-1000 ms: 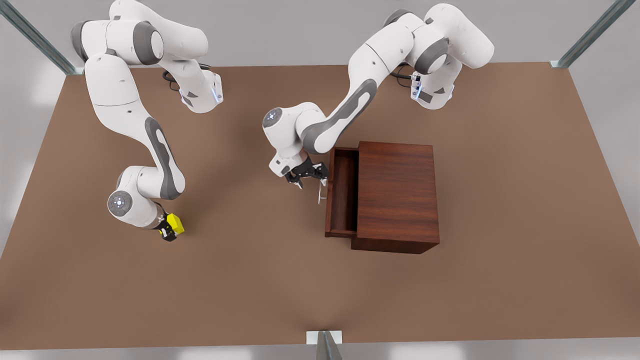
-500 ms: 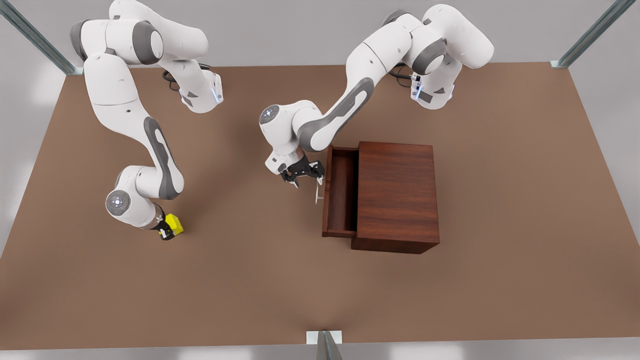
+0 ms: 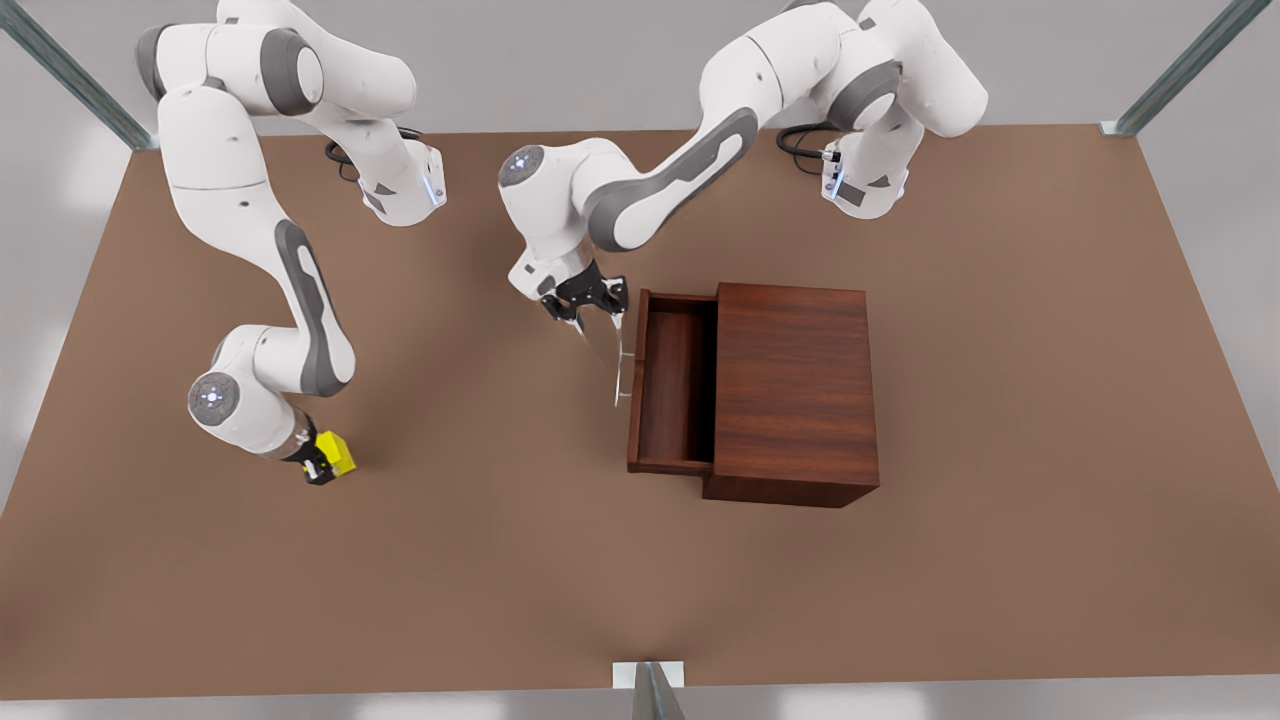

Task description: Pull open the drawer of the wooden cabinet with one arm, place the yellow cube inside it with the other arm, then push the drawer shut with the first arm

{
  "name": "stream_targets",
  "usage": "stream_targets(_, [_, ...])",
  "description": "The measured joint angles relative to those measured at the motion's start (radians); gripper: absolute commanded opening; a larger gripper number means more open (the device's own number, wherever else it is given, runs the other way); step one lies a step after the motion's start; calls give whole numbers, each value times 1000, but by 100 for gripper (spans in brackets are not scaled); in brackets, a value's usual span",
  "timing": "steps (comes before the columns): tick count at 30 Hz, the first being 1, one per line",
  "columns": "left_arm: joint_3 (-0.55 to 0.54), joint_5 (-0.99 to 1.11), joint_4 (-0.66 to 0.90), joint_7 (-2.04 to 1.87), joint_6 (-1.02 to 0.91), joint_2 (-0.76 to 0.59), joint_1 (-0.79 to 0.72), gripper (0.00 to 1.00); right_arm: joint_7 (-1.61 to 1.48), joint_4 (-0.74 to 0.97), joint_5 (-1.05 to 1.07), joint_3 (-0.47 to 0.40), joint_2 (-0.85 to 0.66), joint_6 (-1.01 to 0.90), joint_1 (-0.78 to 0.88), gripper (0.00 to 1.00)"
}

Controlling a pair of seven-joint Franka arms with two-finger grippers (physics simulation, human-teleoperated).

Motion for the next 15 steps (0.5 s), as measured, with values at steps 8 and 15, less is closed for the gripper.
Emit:
stream_targets(8, [0,-247,-143,197,-229,-336,671,100,35,195,4,70,-52,-168,8,65])
stream_targets(15, [52,-394,-421,523,-109,-528,963,100,203,414,4,240,-54,-406,93,64])
